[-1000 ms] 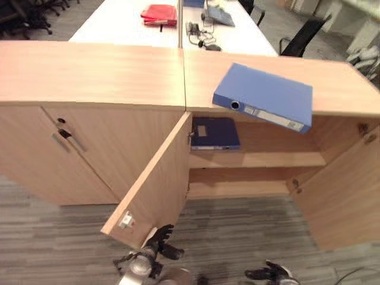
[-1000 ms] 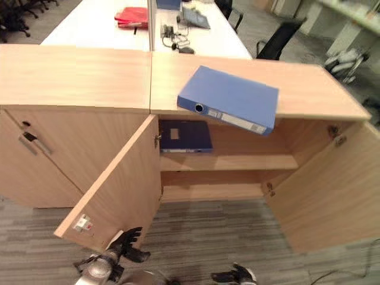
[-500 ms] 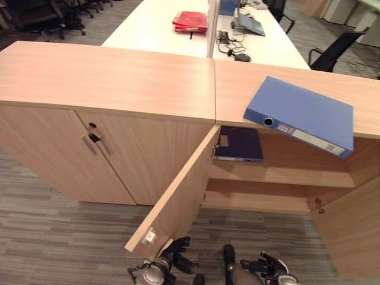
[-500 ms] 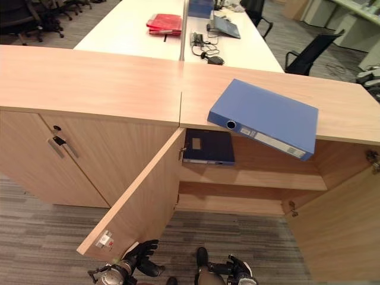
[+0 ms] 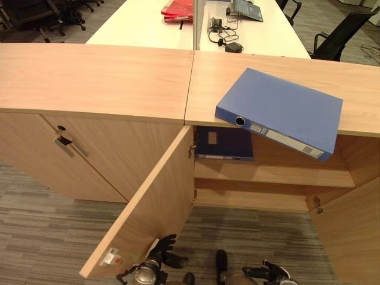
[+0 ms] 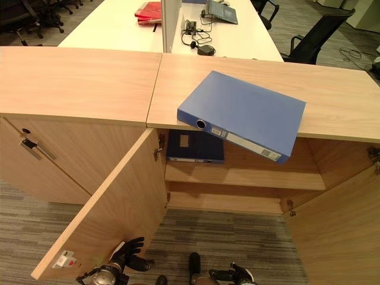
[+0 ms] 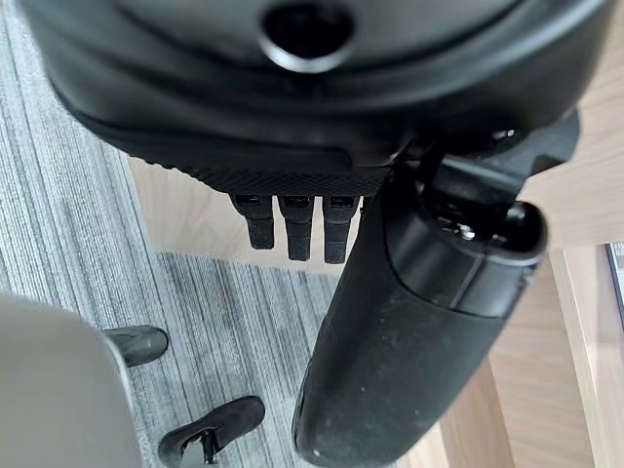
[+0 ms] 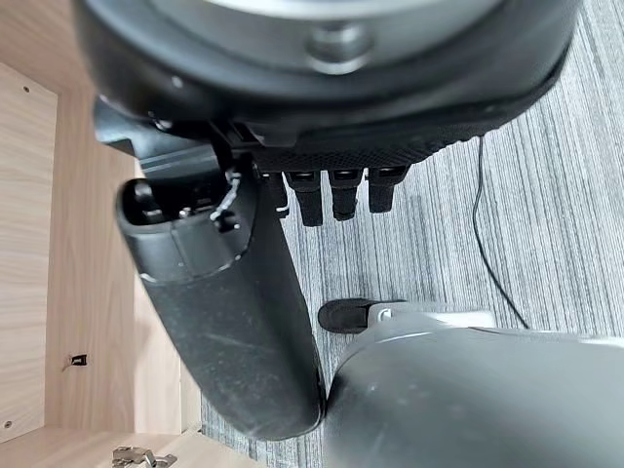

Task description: Put the empty folder in the office cabinet

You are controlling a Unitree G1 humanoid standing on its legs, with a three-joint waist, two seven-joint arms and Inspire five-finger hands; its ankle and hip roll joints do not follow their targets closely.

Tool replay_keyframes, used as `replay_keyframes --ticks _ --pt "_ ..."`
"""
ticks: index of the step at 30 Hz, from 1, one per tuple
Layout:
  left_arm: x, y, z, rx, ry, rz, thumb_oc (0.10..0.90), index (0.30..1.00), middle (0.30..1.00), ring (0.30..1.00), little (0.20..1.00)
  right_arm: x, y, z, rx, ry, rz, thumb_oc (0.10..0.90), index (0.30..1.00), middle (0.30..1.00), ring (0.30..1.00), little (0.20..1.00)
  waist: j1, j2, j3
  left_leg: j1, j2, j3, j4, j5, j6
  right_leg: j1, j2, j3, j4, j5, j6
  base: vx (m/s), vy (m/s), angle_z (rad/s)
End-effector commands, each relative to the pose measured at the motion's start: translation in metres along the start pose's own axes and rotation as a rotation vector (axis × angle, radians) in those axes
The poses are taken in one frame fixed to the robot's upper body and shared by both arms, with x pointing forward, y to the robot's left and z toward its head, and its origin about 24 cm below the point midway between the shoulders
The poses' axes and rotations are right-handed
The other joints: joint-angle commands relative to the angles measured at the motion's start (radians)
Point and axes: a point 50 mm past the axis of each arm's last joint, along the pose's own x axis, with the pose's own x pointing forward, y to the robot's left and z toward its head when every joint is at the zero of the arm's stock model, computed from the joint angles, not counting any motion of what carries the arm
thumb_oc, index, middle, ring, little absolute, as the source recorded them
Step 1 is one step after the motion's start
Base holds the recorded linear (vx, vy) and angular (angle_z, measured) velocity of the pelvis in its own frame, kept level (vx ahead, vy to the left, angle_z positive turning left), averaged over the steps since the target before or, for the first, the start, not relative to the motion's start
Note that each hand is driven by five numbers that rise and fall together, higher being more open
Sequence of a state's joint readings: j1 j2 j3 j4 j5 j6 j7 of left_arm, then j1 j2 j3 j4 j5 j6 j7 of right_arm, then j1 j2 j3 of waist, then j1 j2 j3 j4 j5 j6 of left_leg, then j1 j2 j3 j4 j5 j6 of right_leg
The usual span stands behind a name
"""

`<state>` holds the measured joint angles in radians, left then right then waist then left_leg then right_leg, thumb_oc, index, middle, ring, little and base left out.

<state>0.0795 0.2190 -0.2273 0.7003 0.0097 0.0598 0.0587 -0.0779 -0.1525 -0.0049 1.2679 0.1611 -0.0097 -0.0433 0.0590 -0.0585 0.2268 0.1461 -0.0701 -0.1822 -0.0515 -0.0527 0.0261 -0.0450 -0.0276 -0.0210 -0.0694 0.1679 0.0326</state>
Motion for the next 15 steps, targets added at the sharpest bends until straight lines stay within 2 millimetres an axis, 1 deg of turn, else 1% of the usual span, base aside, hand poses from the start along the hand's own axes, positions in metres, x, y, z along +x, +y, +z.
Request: replay_keyframes --ticks 1,3,4,6,9,10,12,13,14,15 --pt "0.004 0.045 0.043 0.029 -0.185 0.175 0.8 0.9 0.9 0.9 0.9 -0.003 -0.017 -0.02 -0.044 0.049 -0.045 0.8 0.9 0.9 0.9 0.9 0.017 0.02 -0.025 -0.009 0.007 0.026 -0.036 -0.02 -0.015 -0.086 -0.043 0.024 0.062 0.021 0.045 0.09 -0.132 0.15" --pt "0.003 0.045 0.04 0.019 -0.175 0.181 0.8 0.9 0.9 0.9 0.9 -0.004 -0.018 -0.022 -0.044 0.051 -0.049 0.8 0.9 0.9 0.9 0.9 0.016 0.02 -0.029 -0.011 0.018 0.022 -0.036 -0.023 -0.022 -0.082 -0.037 0.018 0.062 0.009 0.038 0.09 -0.149 0.18" --pt "0.003 0.046 0.038 0.011 -0.167 0.184 0.8 0.9 0.9 0.9 0.9 -0.004 -0.018 -0.024 -0.038 0.055 -0.054 0.8 0.9 0.9 0.9 0.9 0.015 0.018 -0.033 -0.012 0.033 0.015 -0.036 -0.024 -0.03 -0.079 -0.027 0.014 0.064 -0.005 0.028 0.11 -0.207 0.14" --pt "0.003 0.046 0.037 0.006 -0.163 0.187 0.8 0.9 0.9 0.9 0.9 -0.005 -0.019 -0.026 -0.036 0.059 -0.057 0.8 0.9 0.9 0.9 0.9 0.013 0.016 -0.036 -0.012 0.05 0.008 -0.036 -0.026 -0.037 -0.076 -0.017 0.01 0.07 -0.02 0.02 0.11 -0.214 0.19" --pt "0.003 0.045 0.034 -0.003 -0.153 0.183 0.8 0.9 0.9 0.9 0.9 -0.005 -0.021 -0.029 -0.026 0.061 -0.064 0.8 0.9 0.9 0.9 0.9 0.012 0.01 -0.039 -0.006 0.076 0.012 -0.036 -0.027 -0.049 -0.071 -0.005 -0.005 0.081 -0.041 0.013 0.1 -0.185 0.18" --pt "0.003 0.045 0.033 -0.007 -0.149 0.182 0.8 0.9 0.9 0.9 0.9 -0.005 -0.021 -0.029 -0.026 0.059 -0.065 0.8 0.9 0.9 0.9 0.9 0.012 0.005 -0.038 -0.011 0.079 0.016 -0.012 -0.034 -0.053 -0.065 -0.003 -0.009 0.084 -0.046 0.01 0.09 -0.191 0.13" --pt "0.003 0.044 0.032 -0.01 -0.148 0.174 0.8 0.9 0.9 0.9 0.9 -0.006 -0.024 -0.03 -0.018 0.057 -0.072 0.8 0.9 0.9 0.9 0.9 0.008 -0.013 -0.029 -0.049 0.078 0.037 0.101 -0.061 -0.064 -0.046 -0.012 -0.02 0.088 -0.058 0.009 0.08 -0.19 0.14" --pt "0.003 0.043 0.033 -0.009 -0.152 0.168 0.8 0.9 0.9 0.9 0.9 -0.006 -0.028 -0.03 -0.007 0.054 -0.081 0.8 0.9 0.9 0.9 0.9 0.004 -0.022 -0.02 -0.079 0.075 0.06 0.174 -0.06 -0.069 -0.032 -0.022 -0.032 0.088 -0.06 0.009 0.04 -0.162 0.31" --pt "0.004 0.041 0.036 -0.007 -0.161 0.159 0.8 0.9 0.9 0.9 0.9 -0.006 -0.031 -0.028 0.008 0.047 -0.094 0.8 0.9 0.9 0.9 0.9 -0.004 -0.03 -0.01 -0.119 0.077 0.101 0.251 -0.055 -0.069 -0.017 -0.036 -0.052 0.085 -0.062 0.011 0.01 -0.14 0.45" --pt "0.005 0.037 0.038 -0.003 -0.168 0.147 0.8 0.9 0.9 0.9 0.9 -0.006 -0.034 -0.028 0.019 0.047 -0.105 0.8 0.9 0.9 0.9 0.9 -0.01 -0.034 -0.004 -0.146 0.086 0.153 0.299 -0.05 -0.061 -0.003 -0.045 -0.068 0.083 -0.065 0.011 0.01 -0.109 0.57"
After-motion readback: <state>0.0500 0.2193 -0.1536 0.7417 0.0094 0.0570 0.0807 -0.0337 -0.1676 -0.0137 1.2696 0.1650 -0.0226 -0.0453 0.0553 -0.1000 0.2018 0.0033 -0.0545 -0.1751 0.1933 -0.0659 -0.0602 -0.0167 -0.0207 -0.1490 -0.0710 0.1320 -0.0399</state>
